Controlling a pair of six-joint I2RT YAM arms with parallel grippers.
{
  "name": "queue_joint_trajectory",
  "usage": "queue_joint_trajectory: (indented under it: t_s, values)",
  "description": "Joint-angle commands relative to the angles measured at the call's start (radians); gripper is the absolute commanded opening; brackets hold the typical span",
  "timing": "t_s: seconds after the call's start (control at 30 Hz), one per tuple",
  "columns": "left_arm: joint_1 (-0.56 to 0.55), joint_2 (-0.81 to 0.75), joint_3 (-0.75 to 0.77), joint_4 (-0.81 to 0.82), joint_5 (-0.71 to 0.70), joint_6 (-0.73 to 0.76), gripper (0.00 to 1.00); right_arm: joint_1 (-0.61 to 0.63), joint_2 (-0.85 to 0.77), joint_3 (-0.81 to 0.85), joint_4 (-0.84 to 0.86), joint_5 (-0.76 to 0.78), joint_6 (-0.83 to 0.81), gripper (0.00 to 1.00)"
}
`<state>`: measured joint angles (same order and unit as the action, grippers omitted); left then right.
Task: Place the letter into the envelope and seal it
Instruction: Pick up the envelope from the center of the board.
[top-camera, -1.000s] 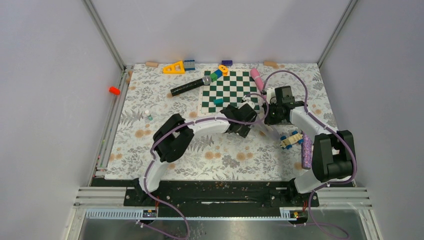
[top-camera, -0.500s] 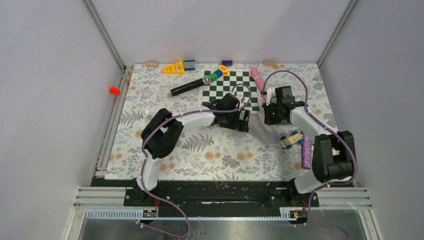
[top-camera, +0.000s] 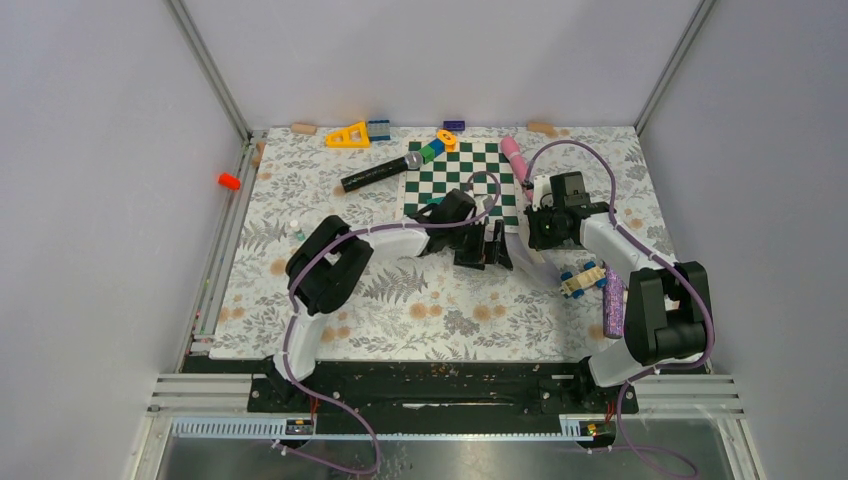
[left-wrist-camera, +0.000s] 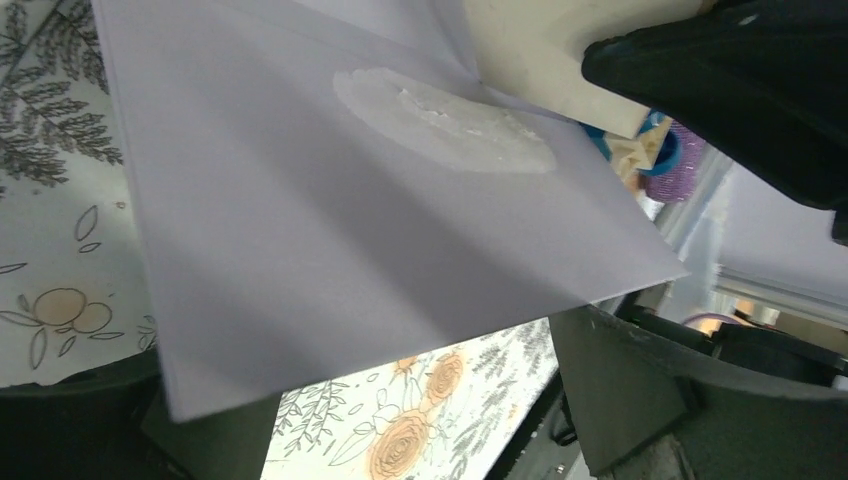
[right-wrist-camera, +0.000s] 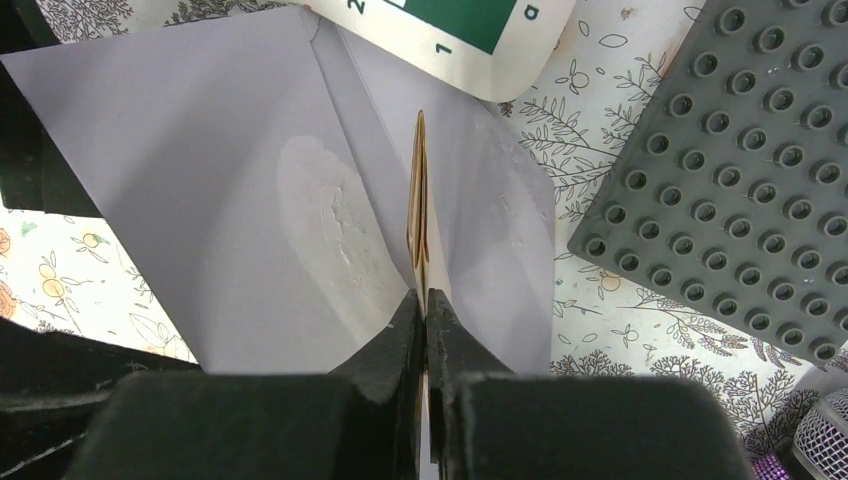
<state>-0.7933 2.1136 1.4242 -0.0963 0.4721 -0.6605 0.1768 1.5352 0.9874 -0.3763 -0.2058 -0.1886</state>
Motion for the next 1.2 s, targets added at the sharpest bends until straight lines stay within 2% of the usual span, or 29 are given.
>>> queue_joint_trajectory:
  t_s: [0.0, 0.13, 0.53, 0.73, 0.83, 1.0, 1.17]
  values:
    - [0.04, -0.009, -0.084, 0.209, 0.108, -0.128, 0.99, 0.01, -0.011, 0.001, -0.008, -0.033, -0.016, 0.0]
    - [0.075, -0.047, -0.188, 0.358, 0.134, -0.224, 0.99, 0.01, -0.012, -0.006, -0.01, -0.043, -0.017, 0.0]
    - [0.086, -0.038, -0.254, 0.499, 0.165, -0.329, 0.99, 0.01, -0.013, -0.016, -0.01, -0.08, -0.017, 0.0]
    - [0.104, -0.044, -0.326, 0.685, 0.198, -0.433, 0.99, 0.01, 0.002, -0.019, -0.011, -0.085, -0.017, 0.0]
    - [0.117, -0.044, -0.379, 0.846, 0.221, -0.519, 0.99, 0.01, 0.005, -0.017, -0.01, -0.087, -0.017, 0.0]
    - [0.117, -0.035, -0.383, 0.866, 0.217, -0.534, 0.99, 0.01, 0.007, -0.016, -0.011, -0.087, -0.016, 0.0]
    - [0.114, -0.031, -0.369, 0.783, 0.193, -0.488, 0.99, 0.01, 0.015, -0.012, -0.011, -0.089, -0.013, 0.0]
